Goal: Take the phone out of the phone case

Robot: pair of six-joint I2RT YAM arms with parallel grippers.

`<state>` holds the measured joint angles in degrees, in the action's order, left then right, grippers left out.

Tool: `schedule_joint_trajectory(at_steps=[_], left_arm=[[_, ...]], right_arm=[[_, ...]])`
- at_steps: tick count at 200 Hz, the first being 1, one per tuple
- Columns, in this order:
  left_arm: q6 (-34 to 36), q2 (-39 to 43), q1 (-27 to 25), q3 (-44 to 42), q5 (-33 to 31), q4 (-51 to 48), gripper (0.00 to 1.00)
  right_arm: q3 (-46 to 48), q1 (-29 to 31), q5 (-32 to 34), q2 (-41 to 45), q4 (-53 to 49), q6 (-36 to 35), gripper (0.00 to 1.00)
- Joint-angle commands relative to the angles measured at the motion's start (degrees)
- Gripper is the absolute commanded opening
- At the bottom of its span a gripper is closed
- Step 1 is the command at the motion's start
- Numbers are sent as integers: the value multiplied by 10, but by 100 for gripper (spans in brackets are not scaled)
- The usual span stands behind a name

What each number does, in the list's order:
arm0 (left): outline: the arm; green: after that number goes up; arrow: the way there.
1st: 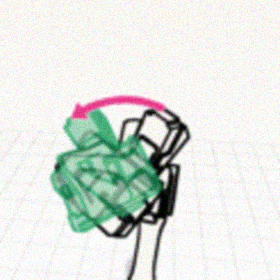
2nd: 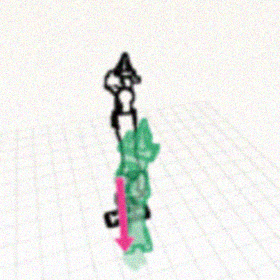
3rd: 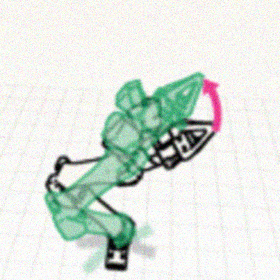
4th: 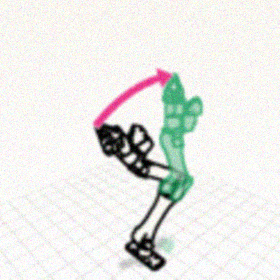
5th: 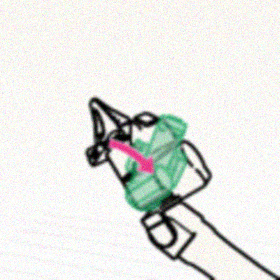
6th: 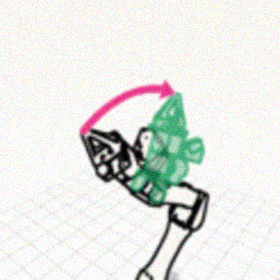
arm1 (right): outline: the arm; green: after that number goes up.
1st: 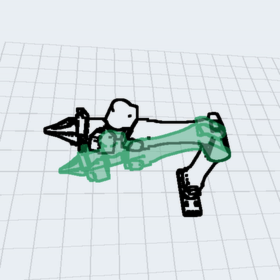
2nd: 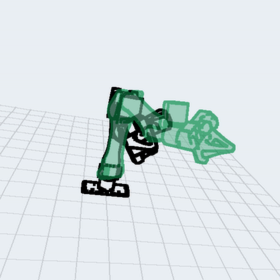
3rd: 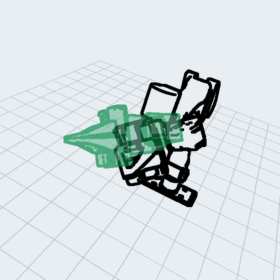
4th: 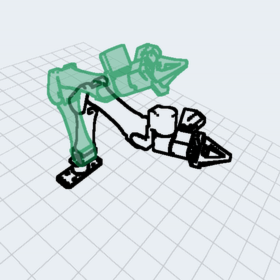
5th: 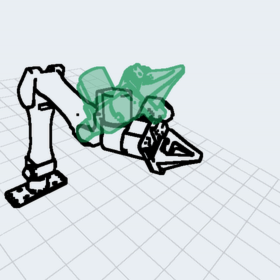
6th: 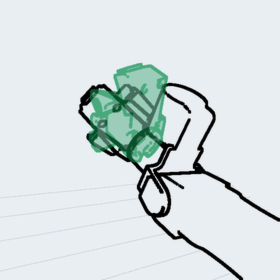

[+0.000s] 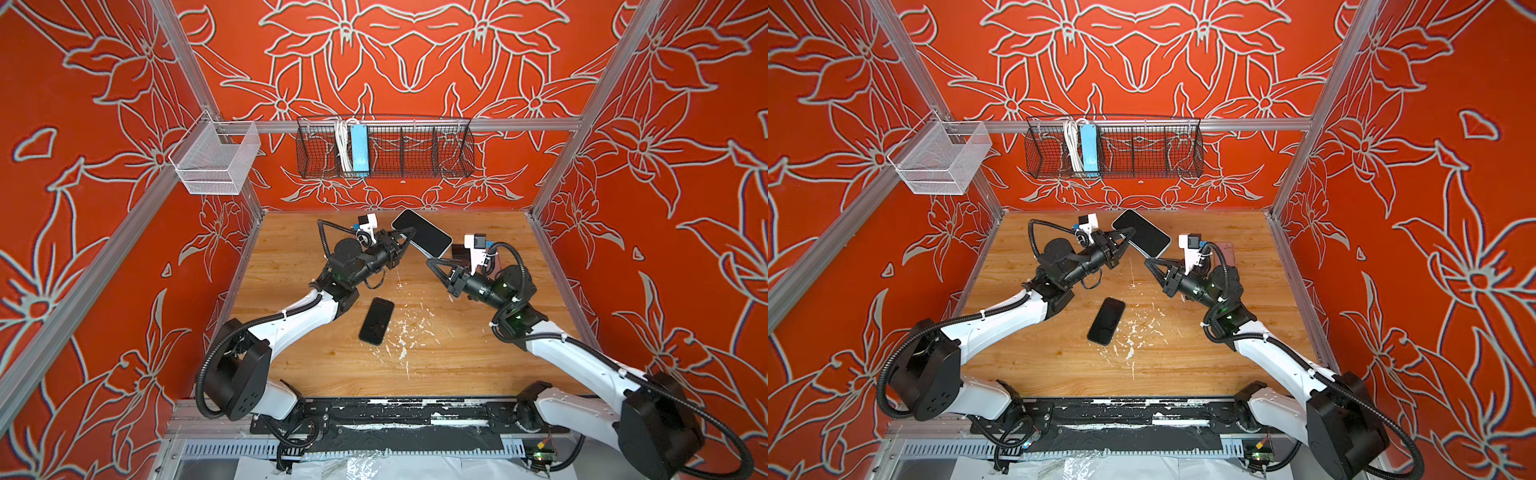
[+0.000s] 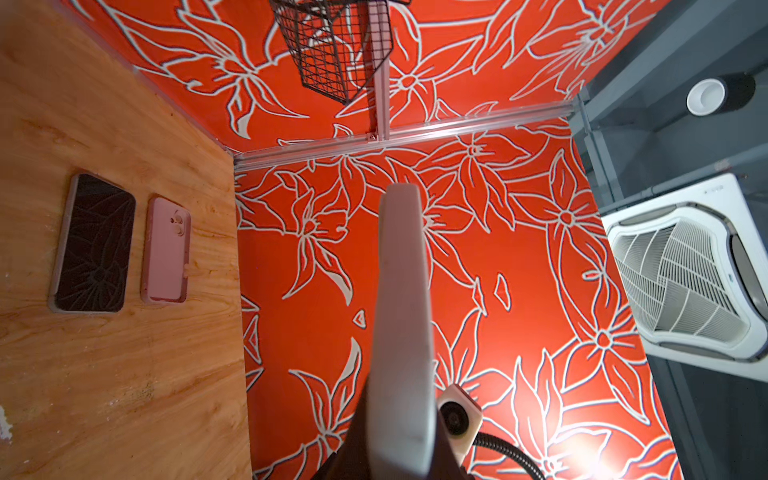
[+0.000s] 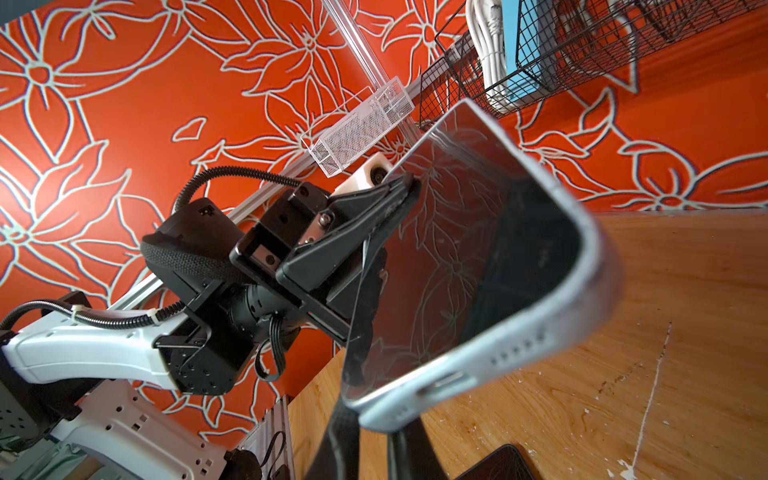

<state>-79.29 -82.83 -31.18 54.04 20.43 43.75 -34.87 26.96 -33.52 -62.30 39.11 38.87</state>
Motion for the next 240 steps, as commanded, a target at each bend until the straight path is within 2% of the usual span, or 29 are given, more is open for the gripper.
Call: schedule_joint_trajectory(at_steps=[1, 47, 97, 106, 123, 137, 155, 168, 202, 228, 240], left_arm=[[13, 9, 0, 30, 85, 84, 0], [20, -7, 25, 45, 122, 83, 0], [59, -8, 63, 69, 187, 41, 0], [73, -6, 71, 75, 201, 21, 0], [115, -1, 91, 92, 241, -24, 0], [148, 1, 111, 106, 281, -49, 0], [193, 1, 139, 131, 332, -100, 0], [247, 0, 154, 153, 369, -164, 0], [509, -8, 165, 235, 443, -414, 0], [745, -16, 169, 293, 444, -644, 0], [810, -30, 175, 318, 448, -729, 0]], right_arm=[[-7, -17, 31, 7, -131, -42, 15], [-29, -20, -45, 24, -174, -75, 27], [-86, -28, -106, 47, -288, -141, 43], [-94, -32, -109, 52, -304, -151, 49], [-120, -35, -114, 59, -356, -184, 68], [-142, -38, -112, 64, -402, -213, 78], [-171, -41, -113, 67, -460, -247, 82], [-202, -40, -116, 57, -512, -278, 82], [-282, -40, -172, 6, -624, -357, 77], [-333, -40, -177, -35, -698, -414, 75], [-345, -40, -186, -51, -715, -437, 74]])
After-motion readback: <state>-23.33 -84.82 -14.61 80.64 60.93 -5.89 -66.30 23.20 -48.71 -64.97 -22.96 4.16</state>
